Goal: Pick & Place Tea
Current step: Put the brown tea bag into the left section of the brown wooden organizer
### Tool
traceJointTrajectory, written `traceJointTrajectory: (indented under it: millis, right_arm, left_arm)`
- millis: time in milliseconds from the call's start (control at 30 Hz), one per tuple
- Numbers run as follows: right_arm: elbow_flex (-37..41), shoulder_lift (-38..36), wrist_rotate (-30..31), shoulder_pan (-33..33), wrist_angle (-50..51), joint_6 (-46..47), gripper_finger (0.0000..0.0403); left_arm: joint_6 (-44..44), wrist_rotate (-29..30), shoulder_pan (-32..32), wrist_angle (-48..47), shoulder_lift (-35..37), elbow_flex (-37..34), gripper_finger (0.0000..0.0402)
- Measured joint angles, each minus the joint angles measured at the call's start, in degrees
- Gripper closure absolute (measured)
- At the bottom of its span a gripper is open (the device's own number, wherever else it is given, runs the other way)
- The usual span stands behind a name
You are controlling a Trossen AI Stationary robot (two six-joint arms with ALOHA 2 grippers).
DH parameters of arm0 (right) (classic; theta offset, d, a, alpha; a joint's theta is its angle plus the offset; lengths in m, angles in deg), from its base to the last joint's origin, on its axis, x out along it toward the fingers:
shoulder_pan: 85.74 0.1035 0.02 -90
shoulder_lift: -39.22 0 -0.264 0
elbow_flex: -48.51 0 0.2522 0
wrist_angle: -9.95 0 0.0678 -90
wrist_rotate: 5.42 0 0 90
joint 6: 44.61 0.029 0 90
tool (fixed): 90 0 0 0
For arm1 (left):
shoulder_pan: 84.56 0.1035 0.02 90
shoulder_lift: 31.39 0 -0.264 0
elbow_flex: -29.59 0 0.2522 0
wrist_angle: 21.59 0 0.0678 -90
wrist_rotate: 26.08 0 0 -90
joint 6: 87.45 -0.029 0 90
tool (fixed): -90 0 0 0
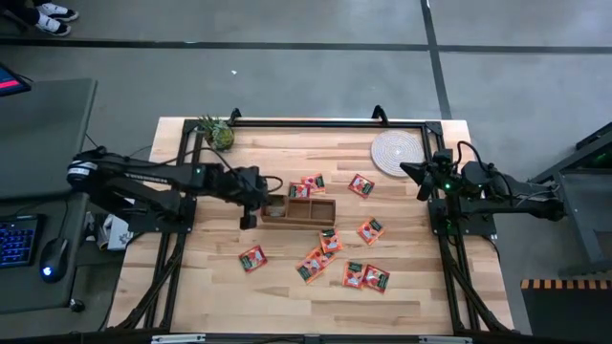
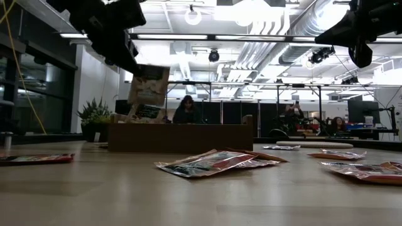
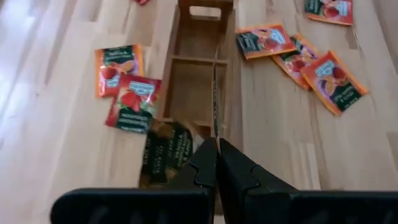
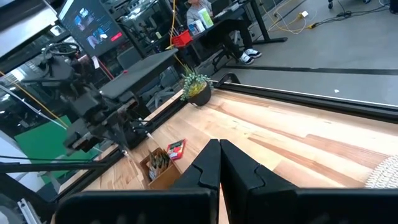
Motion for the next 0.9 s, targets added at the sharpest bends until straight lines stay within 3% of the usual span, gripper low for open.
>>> traceJointTrajectory:
  millis: [267, 900]
  right_arm:
    - [0.01, 0.07, 0.00, -0.01, 0.00, 0.70, 0.0403]
    - [0.03, 0.07, -0.45, -0.01, 0.00, 0.90, 0.0403]
  left_arm:
    - [2.92, 2.35, -0.06, 5.27, -0.08, -6.87, 0.0401]
    - [3.51, -2.63, -0.10, 5.89, -5.30, -6.98, 0.0401]
